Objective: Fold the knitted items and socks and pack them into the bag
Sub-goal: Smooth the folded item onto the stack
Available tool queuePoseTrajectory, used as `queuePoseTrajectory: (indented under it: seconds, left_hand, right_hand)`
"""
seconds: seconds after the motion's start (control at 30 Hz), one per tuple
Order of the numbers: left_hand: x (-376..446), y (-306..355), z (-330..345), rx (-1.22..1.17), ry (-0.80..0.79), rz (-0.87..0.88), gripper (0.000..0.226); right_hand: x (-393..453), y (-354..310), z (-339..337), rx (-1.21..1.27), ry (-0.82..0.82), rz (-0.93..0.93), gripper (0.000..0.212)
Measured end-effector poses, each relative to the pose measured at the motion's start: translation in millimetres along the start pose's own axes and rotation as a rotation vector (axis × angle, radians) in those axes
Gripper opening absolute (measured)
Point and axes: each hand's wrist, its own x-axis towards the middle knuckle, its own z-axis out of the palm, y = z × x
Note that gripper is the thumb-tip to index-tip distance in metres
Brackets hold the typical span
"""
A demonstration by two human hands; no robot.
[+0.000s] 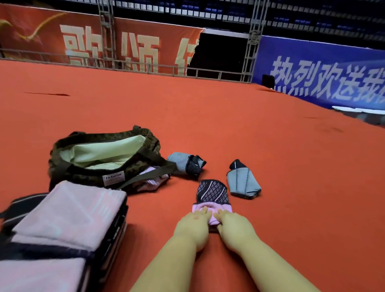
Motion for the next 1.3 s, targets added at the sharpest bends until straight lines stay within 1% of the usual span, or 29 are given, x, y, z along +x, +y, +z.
queuePoseTrajectory:
  seconds: [0.1, 0.2, 0.23, 0.33, 0.43, 0.57, 0.67, 0.7, 0.77, 0.8, 0.83, 0.87, 0.9, 0.93, 1.0, 1.03, 1.07, 1.1, 1.13, 1.17, 1.2, 1.23, 1.27, 1.3]
  left_hand:
    - [-48.6, 11.2, 7.7, 0.001, -0.006, 0.002, 0.049]
    - [-96.9, 20.3, 15.3, 0.002, 0.014, 0.014, 0.047]
    - [-111.1, 22.7, 17.3, 0.011, 0.020, 0.021, 0.047]
    - [-154.0, 30.8, 21.3, 0.018, 0.028, 0.046, 0.047]
    - [-189.6, 28.4, 31.2, -0.061, 0.055, 0.064, 0.046]
    - [-231.9, 20.2, 44.6, -0.142, 0.091, 0.097, 0.046]
    - [-246.7, 15.1, 43.4, -0.172, 0.076, 0.149, 0.045]
    - [-247.7, 13.7, 40.7, -0.232, 0.050, 0.155, 0.045]
    - [-247.3, 12.0, 34.2, -0.504, 0.018, 0.087, 0.045]
    - [-246.3, 12.3, 29.6, -0.648, 0.046, 0.013, 0.043]
    - [-243.9, 12.5, 25.2, -0.735, 0.110, -0.078, 0.041]
    - [-241.1, 13.2, 21.3, -0.758, 0.181, -0.170, 0.038]
    - [-238.5, 14.4, 18.2, -0.725, 0.228, -0.259, 0.038]
    - [-235.6, 16.1, 16.1, -0.659, 0.231, -0.337, 0.043]
    - [-229.3, 20.3, 13.2, -0.466, 0.134, -0.438, 0.055]
    - [-225.5, 23.1, 12.4, -0.404, 0.082, -0.469, 0.061]
    - [-222.0, 25.4, 12.6, -0.382, 0.048, -0.479, 0.065]
    - [-219.1, 27.2, 13.0, -0.397, 0.027, -0.473, 0.063]
    - [-217.4, 29.5, 12.7, -0.446, 0.024, -0.450, 0.053]
    - [-216.0, 31.0, 12.7, -0.526, 0.046, -0.399, 0.036]
    - [-215.6, 31.3, 12.9, -0.624, 0.080, -0.335, 0.020]
    - [-215.6, 31.1, 13.4, -0.722, 0.119, -0.273, 0.013]
    - [-217.0, 30.2, 12.5, -0.797, 0.164, -0.214, 0.012]
    - [-218.1, 28.1, 11.0, -0.841, 0.214, -0.162, 0.013]
  right_hand:
    - [-56.7, -15.1, 0.8, -0.005, 0.041, -0.074, 0.039]
    - [-106.6, -27.3, 9.0, 0.119, 0.003, 0.010, 0.039]
    - [-122.8, -31.5, 11.1, 0.110, -0.012, 0.030, 0.039]
    - [-163.6, -36.9, 26.1, 0.052, -0.031, 0.037, 0.039]
    - [-193.0, -46.1, 39.2, -0.085, -0.009, 0.067, 0.038]
    - [-227.0, -60.2, 48.8, -0.263, -0.030, -0.006, 0.038]
    - [-244.4, -74.5, 45.5, -0.318, -0.067, -0.035, 0.035]
    - [-246.0, -77.2, 39.7, -0.279, -0.099, -0.031, 0.033]
    - [-243.2, -76.8, 25.5, -0.112, -0.155, -0.004, 0.033]
    - [-239.3, -73.6, 17.6, 0.017, -0.138, 0.024, 0.036]
    - [-233.5, -68.7, 10.4, 0.164, -0.101, 0.076, 0.039]
    - [-226.4, -63.9, 4.1, 0.296, -0.024, 0.130, 0.043]
    - [-217.7, -59.0, 0.9, 0.370, 0.044, 0.191, 0.047]
    - [-209.2, -55.7, -1.8, 0.400, 0.095, 0.231, 0.052]
    - [-192.9, -51.4, -0.6, 0.406, 0.083, 0.300, 0.062]
    - [-184.5, -51.2, 1.5, 0.429, 0.049, 0.345, 0.068]
    - [-178.7, -53.0, 2.1, 0.475, 0.031, 0.378, 0.073]
    - [-173.5, -53.9, 3.4, 0.538, 0.017, 0.416, 0.077]
    - [-170.9, -54.8, 2.3, 0.607, 0.019, 0.446, 0.076]
    - [-168.8, -55.0, 0.3, 0.698, 0.008, 0.474, 0.067]
    - [-168.9, -55.4, -3.3, 0.785, -0.023, 0.489, 0.053]
    - [-170.2, -55.5, -7.3, 0.873, -0.082, 0.502, 0.041]
    - [-172.1, -55.0, -11.7, 0.960, -0.151, 0.500, 0.034]
    - [-173.1, -52.8, -15.0, 1.058, -0.212, 0.472, 0.035]
